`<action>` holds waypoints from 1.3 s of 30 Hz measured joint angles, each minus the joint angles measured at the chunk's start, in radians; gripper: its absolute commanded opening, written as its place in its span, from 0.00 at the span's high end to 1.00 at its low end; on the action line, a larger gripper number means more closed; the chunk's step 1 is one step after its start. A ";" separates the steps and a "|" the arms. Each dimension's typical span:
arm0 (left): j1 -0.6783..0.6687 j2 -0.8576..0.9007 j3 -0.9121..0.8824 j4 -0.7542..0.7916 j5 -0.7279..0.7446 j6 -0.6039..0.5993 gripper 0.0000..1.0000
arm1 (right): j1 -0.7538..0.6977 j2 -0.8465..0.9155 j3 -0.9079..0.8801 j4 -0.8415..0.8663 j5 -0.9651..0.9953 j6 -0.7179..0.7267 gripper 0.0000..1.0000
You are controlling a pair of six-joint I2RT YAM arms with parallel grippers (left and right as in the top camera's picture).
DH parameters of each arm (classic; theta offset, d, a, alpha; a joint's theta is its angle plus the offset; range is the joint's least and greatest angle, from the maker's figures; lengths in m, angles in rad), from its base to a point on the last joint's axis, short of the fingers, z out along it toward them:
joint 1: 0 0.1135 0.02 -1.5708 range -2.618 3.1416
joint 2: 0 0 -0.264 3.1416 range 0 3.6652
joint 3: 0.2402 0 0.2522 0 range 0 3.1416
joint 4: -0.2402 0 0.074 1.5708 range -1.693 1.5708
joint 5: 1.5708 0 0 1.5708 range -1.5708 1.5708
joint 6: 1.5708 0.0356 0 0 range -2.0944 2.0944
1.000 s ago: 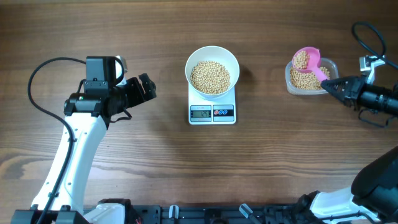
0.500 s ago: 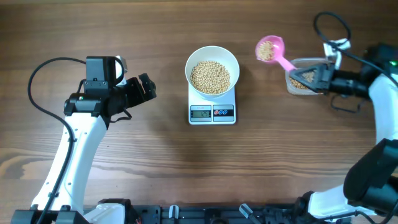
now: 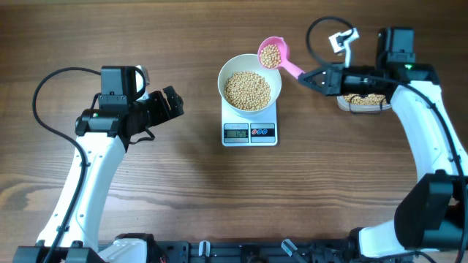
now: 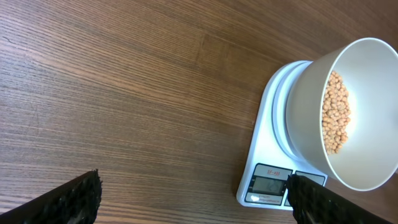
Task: Scoop item into bowl and weigh 150g on scale
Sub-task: 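Lift the filled scoop and move it left over the bowl, then tilt the scoop over the bowl to pour soybeans in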
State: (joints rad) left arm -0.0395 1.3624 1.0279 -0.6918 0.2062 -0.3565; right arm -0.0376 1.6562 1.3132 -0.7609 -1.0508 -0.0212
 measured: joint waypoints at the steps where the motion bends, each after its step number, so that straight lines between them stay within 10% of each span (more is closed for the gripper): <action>1: 0.000 0.000 0.000 0.000 0.000 0.000 0.00 | 0.011 -0.005 0.000 0.000 0.021 0.000 0.96; 39: 0.000 0.000 0.000 0.000 0.000 0.000 0.00 | 0.352 -0.035 0.000 0.008 0.721 -0.116 0.96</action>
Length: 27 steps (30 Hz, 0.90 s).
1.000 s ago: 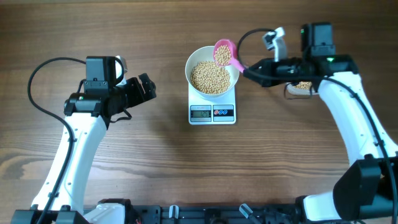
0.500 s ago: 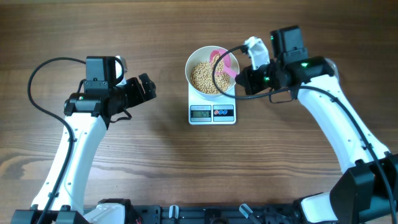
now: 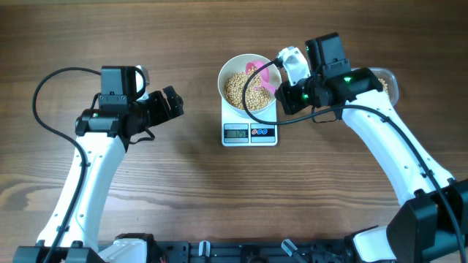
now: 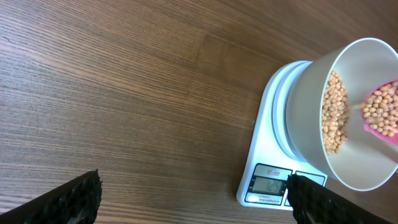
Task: Scoop item into bowl and weigh 150g on scale
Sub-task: 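Tilt the scoop over the bowl to pour soybeans in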
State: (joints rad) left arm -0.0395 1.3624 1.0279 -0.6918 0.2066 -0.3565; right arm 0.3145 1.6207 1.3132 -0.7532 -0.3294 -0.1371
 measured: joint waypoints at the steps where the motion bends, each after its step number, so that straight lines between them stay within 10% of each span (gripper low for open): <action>1: 0.000 0.000 0.000 0.000 0.000 0.000 0.00 | 0.000 0.000 0.000 0.000 0.009 0.000 0.96; 27: 0.000 0.000 0.000 0.000 0.000 0.000 0.00 | 0.079 -0.043 0.000 -0.001 0.155 -0.086 0.96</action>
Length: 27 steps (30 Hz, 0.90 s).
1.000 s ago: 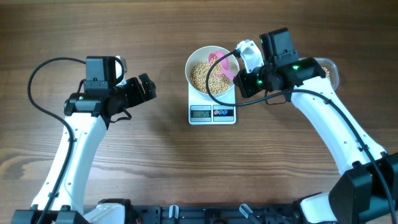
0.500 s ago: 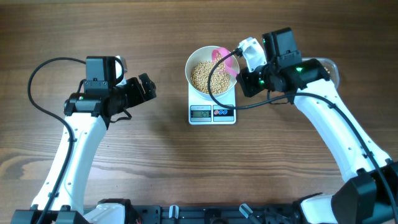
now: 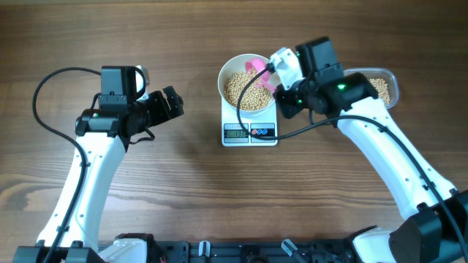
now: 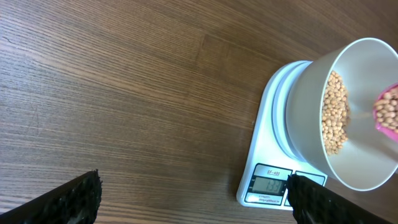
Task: Scoop item into bowl and weigh 150g on scale
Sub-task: 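Tilt the scoop over the bowl to pour soybeans in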
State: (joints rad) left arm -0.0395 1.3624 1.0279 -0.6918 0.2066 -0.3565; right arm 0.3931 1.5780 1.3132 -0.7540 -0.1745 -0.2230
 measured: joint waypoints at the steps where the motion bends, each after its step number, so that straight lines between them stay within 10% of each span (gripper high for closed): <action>1: 0.000 0.000 0.000 0.000 0.000 0.000 0.00 | 0.005 0.000 0.000 0.000 0.003 -0.003 0.96; 27: 0.000 0.000 0.000 0.000 0.000 0.000 0.00 | 0.005 0.000 0.000 0.000 0.065 -0.052 0.96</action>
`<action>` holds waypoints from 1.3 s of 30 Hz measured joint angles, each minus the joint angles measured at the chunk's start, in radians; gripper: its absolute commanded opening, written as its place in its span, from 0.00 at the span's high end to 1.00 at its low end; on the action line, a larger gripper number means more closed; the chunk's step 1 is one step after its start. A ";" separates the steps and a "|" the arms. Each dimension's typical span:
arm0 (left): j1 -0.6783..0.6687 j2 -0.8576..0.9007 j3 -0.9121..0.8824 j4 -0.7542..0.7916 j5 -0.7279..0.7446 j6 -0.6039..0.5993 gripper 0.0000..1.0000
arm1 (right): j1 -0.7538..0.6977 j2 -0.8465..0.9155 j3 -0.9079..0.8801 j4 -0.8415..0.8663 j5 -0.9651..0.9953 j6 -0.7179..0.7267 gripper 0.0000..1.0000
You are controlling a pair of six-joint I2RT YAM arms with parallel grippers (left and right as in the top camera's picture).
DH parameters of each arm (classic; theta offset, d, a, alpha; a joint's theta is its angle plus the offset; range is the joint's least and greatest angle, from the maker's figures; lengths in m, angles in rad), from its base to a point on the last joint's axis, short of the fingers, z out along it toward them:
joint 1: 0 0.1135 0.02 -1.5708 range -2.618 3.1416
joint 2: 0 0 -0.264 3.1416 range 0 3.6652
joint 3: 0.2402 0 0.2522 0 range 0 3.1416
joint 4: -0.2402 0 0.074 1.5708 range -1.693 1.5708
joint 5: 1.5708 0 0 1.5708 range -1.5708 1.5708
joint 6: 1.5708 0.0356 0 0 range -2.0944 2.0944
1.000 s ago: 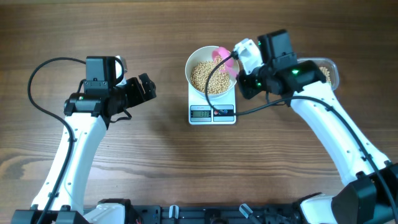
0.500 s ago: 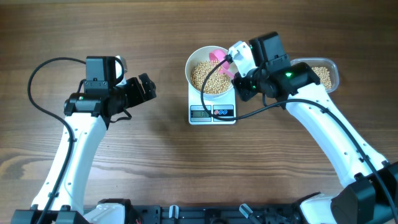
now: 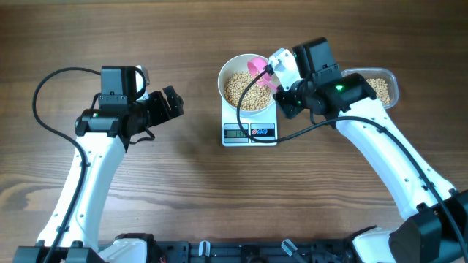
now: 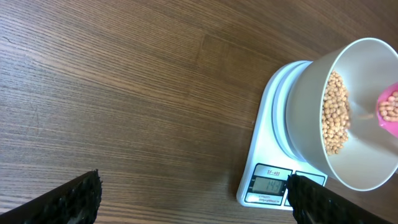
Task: Scoop item into bowl and weigh 150g on scale
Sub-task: 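Tilt the scoop over the bowl to pour soybeans in, then hold the scoop tipped over the bowl, shaking out remaining soybeans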
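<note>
A white bowl [image 3: 247,90] of soybeans stands on the white digital scale [image 3: 250,132]. My right gripper [image 3: 281,79] is shut on the handle of a pink scoop [image 3: 258,70], which hangs tilted over the bowl's far right side. In the left wrist view the scoop [image 4: 388,111] still holds some beans inside the bowl [image 4: 311,106]. The scale's display [image 4: 268,185] shows a number in the 140s; the last digit is unclear. My left gripper [image 3: 172,103] stands open over bare table to the left of the scale, with nothing between its fingers [image 4: 69,200].
A clear container [image 3: 382,88] of more soybeans sits at the back right, partly under my right arm. The wooden table [image 3: 183,190] stretches out in front of the scale and to its left.
The scale's reading has risen from the 130s to the 140s. The scoop has shifted slightly over the bowl's right side. My left arm has not moved.
My right gripper first held the full scoop just beyond the bowl's far right rim. Then the scoop was tilted inside the bowl, full of beans. After that it held fewer beans, and the reading has climbed to the 140s. My left gripper stayed open and still.
</note>
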State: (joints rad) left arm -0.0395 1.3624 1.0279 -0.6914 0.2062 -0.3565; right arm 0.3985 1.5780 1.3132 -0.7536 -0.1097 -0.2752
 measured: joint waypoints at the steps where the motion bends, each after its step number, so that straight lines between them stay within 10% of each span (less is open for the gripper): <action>1: 0.000 0.000 0.000 0.000 0.000 0.000 0.00 | 0.000 0.000 0.000 0.000 0.003 0.000 0.96; 39: 0.000 0.000 0.000 0.000 0.000 0.000 0.00 | -0.085 0.000 0.000 0.000 -0.180 0.090 0.96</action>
State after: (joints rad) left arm -0.0395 1.3624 1.0279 -0.6914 0.2066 -0.3565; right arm 0.3130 1.5780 1.3132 -0.7540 -0.2893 -0.1852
